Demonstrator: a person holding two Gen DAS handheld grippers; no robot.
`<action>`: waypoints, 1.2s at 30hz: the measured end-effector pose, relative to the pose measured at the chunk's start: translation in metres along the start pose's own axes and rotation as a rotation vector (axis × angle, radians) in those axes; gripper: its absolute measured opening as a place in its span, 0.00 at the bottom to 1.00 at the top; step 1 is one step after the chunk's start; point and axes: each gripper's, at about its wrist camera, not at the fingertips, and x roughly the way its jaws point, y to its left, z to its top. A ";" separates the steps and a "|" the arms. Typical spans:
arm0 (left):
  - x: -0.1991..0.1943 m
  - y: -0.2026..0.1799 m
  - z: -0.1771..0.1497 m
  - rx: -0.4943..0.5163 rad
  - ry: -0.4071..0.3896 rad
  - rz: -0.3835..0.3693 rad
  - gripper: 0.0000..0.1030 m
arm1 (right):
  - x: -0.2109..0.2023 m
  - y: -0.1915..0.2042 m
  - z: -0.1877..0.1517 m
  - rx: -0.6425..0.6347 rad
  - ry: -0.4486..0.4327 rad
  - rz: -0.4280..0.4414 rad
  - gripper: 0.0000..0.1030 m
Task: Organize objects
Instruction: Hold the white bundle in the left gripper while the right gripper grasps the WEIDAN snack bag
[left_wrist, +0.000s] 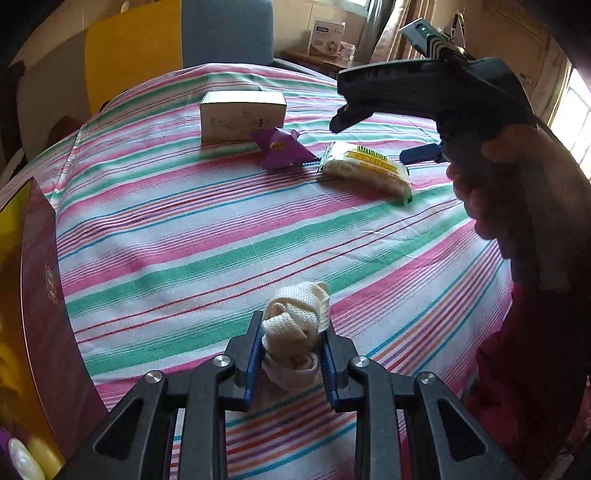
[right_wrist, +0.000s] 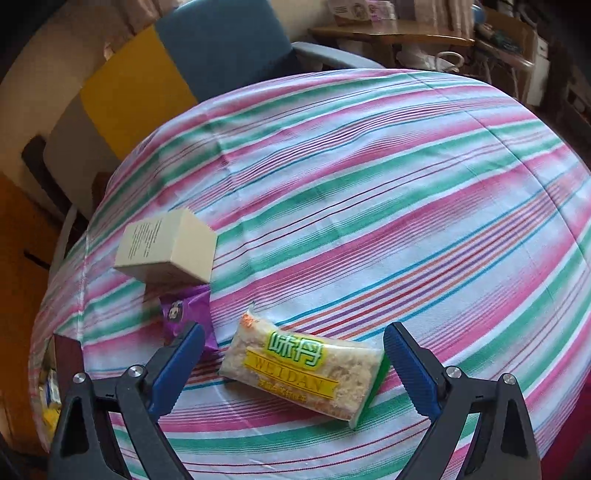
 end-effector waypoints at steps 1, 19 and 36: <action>0.001 0.003 0.001 -0.007 0.000 -0.009 0.25 | 0.003 0.005 -0.001 -0.028 0.012 -0.006 0.95; 0.004 0.013 -0.001 -0.058 -0.014 -0.071 0.26 | -0.002 0.029 -0.008 -0.166 0.023 0.010 0.94; 0.001 0.013 -0.004 -0.065 -0.023 -0.079 0.26 | 0.018 0.047 -0.023 -0.271 0.184 0.095 0.67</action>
